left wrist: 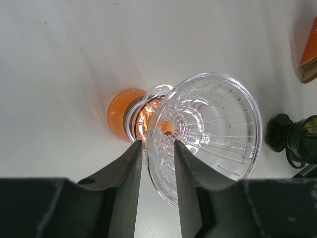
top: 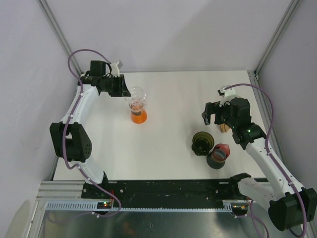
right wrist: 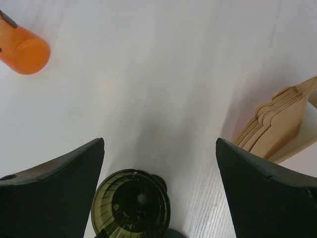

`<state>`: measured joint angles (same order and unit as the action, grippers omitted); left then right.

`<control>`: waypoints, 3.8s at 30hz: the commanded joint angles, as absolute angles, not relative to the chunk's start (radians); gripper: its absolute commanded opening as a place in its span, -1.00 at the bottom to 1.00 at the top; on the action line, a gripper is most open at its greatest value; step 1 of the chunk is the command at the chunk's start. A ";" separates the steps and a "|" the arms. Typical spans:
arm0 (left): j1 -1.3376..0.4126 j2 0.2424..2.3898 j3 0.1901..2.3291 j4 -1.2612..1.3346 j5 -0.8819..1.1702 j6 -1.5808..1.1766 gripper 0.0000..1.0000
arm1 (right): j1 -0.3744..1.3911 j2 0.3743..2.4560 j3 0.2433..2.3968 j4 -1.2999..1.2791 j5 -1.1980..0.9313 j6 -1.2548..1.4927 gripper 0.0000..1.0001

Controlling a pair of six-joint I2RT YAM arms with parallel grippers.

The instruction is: Place the coffee filter in the dripper

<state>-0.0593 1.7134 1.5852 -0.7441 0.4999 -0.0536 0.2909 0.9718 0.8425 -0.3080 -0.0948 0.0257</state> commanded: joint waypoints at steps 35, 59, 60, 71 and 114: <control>-0.131 1.433 1.596 -0.738 0.515 0.205 0.40 | 0.295 1.303 1.061 -0.335 0.607 0.054 0.68; -0.154 1.440 1.571 -0.739 0.574 0.206 0.40 | 0.178 1.565 1.107 -0.322 0.474 0.060 0.08; -0.155 1.440 1.572 -0.738 0.575 0.207 0.40 | 0.176 1.565 1.107 -0.321 0.472 0.058 0.02; -0.160 1.433 1.563 -0.739 0.584 0.214 0.41 | 0.170 1.538 1.105 -0.332 0.441 0.050 -0.90; -0.366 1.512 1.571 -0.738 0.550 0.222 0.41 | -0.084 1.339 0.960 -0.263 0.054 0.161 -0.87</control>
